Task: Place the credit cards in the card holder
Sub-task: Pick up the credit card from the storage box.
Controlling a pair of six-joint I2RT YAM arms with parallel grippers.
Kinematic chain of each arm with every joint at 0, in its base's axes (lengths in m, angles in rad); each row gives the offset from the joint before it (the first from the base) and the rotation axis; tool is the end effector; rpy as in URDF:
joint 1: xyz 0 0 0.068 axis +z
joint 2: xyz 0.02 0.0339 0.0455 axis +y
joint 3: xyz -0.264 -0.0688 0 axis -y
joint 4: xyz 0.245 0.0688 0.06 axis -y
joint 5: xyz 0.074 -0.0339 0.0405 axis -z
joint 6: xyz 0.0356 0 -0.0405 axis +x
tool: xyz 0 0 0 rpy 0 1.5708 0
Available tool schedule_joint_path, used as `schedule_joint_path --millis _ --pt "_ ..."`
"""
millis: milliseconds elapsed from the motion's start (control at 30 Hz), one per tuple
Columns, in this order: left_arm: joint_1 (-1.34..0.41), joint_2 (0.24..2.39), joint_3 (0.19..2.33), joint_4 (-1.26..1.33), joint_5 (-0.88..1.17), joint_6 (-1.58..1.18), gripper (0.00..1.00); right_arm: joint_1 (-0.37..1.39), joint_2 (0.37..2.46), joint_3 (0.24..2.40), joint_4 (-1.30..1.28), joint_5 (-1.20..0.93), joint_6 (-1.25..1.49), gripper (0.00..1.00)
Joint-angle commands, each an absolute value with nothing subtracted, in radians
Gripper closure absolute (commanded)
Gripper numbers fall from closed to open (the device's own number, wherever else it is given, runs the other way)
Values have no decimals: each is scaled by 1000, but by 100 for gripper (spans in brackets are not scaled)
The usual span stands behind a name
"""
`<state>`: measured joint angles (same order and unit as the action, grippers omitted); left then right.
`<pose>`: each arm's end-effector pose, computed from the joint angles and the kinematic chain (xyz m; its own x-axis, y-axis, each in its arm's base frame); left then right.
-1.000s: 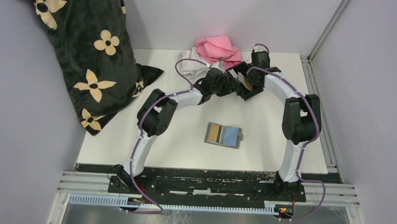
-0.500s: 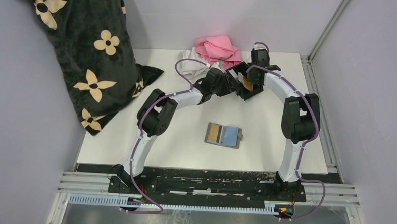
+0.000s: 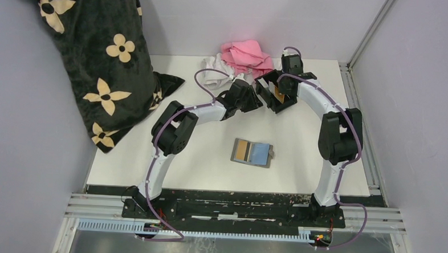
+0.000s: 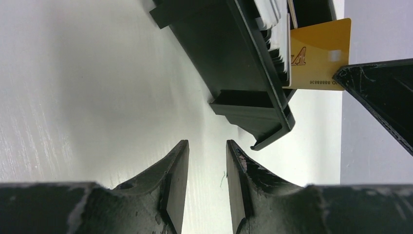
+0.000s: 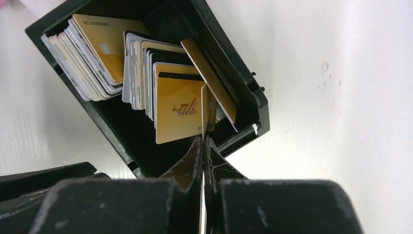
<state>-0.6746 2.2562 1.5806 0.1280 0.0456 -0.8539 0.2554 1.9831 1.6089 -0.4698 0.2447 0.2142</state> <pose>0.3968 -0.3194 0.1544 -0.7604 -0.3561 -0.5431 0.1234 0.7418 -0.6592 0.4355 0.1048 0.2406 -0.7255 0.0237 -0.6878 0.0664 0.9972 -0.0357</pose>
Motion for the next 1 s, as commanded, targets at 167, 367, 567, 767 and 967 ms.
schedule_joint_path --millis 167,367,567,767,967 --pt "-675 2116 1534 163 2 -793 58 277 1838 1640 -483 249 198 99" --pt "-669 2047 1472 170 8 -787 57 289 1770 1613 -502 229 209 99" --pt "-660 1915 1362 182 43 -798 55 314 1625 1530 -523 167 238 99" --pt "-658 1758 1251 175 139 -807 54 339 1410 1363 -538 41 313 99" --pt "-658 1616 1095 233 234 -770 52 350 1168 1162 -531 -109 444 99"
